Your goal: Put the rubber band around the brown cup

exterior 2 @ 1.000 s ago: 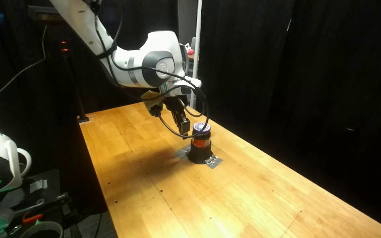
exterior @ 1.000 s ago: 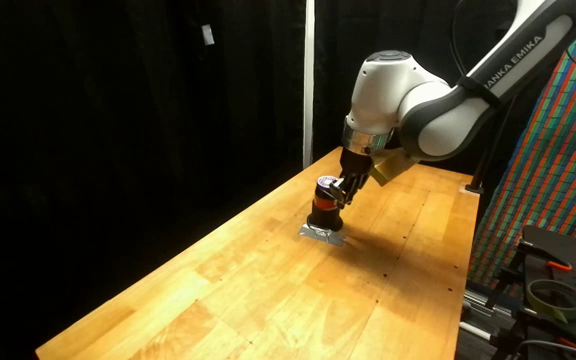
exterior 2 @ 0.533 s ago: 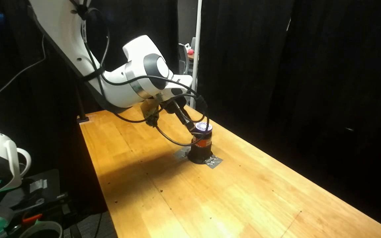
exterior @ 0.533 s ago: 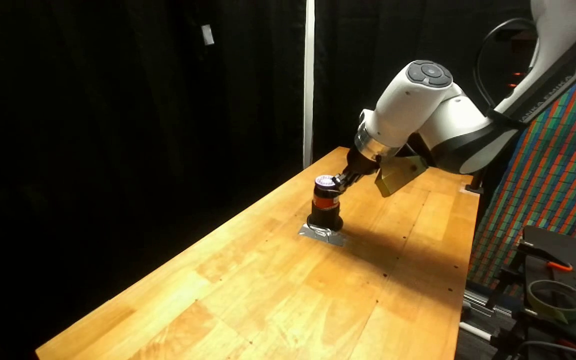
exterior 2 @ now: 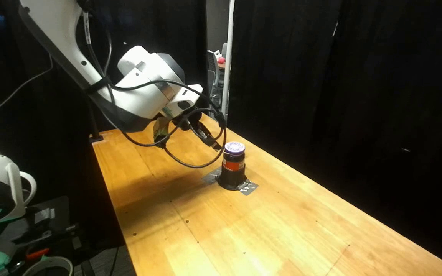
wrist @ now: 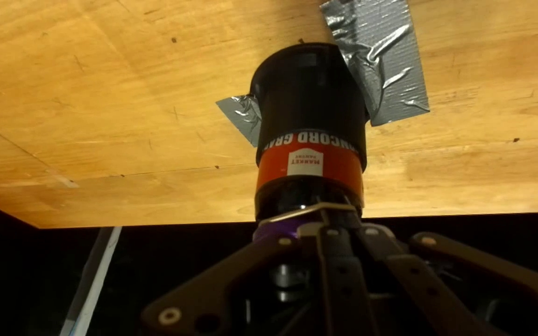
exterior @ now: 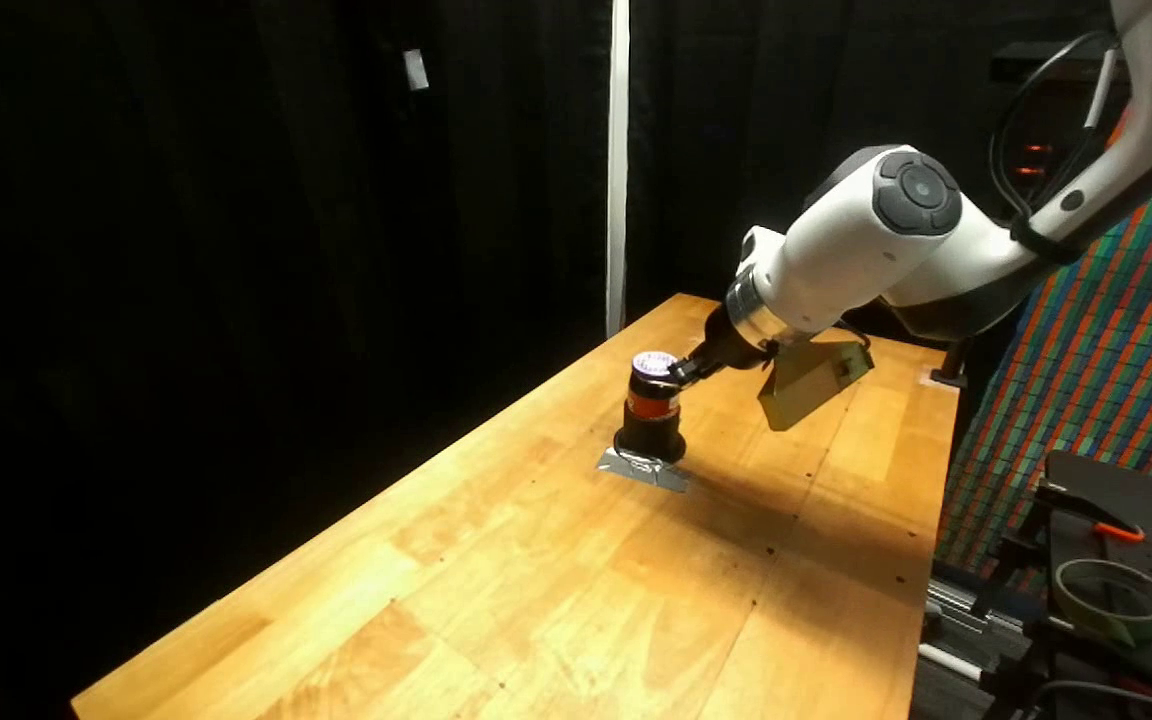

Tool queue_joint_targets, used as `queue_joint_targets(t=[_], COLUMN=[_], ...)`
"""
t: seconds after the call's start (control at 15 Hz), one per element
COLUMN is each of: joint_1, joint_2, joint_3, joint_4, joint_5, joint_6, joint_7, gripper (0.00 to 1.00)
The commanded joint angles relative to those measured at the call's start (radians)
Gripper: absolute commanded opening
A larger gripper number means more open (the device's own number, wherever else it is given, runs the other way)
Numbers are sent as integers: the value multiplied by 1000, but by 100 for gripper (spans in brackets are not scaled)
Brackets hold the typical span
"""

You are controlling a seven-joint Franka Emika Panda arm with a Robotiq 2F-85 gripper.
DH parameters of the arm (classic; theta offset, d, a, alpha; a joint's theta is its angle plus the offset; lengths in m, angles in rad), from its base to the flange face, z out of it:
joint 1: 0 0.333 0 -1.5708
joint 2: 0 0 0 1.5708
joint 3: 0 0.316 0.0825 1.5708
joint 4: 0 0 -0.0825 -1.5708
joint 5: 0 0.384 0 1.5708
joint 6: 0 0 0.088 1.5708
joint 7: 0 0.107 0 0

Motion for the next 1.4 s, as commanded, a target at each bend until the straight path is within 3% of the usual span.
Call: queue_joint_targets(t=[0.0,0.33,0.67,0.73,0.8,1.13,1.33], joint_1=[113,184,225,59,35,-291,-448], joint_2=[14,30,78,3,4,-24,-38], joint_3=[-88,-72,-25,171,216,617,786], joint_4=[14,-10,-64,-83,-92,-129,-151], joint_5=[-213,-532,-675,-706,-723,-792,-818], joint_6=[-19,-195,-404,-541,-609,-929,-1034], joint_7=[270,609,804,782,806,874,897], gripper=[1,1,1,1,1,1,1])
